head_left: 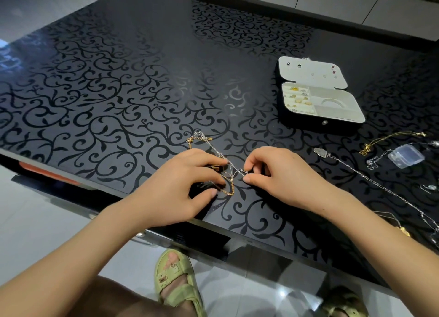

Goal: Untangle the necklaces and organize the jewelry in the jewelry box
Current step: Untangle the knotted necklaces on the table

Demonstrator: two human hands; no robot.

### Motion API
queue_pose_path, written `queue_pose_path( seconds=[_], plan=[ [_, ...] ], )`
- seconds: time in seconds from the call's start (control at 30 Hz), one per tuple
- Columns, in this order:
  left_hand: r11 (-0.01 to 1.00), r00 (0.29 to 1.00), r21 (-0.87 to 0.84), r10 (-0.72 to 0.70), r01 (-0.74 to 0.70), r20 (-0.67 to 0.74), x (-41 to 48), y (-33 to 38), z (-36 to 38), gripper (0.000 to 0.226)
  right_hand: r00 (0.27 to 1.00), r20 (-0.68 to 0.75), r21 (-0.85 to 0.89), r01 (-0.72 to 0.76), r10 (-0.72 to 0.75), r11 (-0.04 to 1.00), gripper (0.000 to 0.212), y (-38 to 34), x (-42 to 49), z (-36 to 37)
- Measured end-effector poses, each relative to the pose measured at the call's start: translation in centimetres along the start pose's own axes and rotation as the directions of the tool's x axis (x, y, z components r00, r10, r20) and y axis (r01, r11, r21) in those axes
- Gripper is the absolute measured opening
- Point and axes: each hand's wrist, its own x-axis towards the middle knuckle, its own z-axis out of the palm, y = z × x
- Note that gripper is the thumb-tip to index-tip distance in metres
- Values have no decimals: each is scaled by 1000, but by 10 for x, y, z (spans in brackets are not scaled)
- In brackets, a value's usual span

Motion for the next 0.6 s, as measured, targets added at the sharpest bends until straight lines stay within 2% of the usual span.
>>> queue_pose_path(
  seconds=[0.17, 0.33, 0.6],
  plan=[
    [984, 1000, 175, 18, -22, 22, -1, 1, 4, 45, 1000, -5, 0, 0, 0, 1000, 5, 2, -9, -1],
    [953, 993, 292, 53, -81, 103, -5, 0, 6, 43, 999, -31, 60, -11, 13, 998, 7, 7, -19, -4],
    [939, 986, 323, 71, -117, 149, -8, -2, 9, 39, 998, -60, 74, 17, -13, 997, 18, 17, -27, -11]
  ],
)
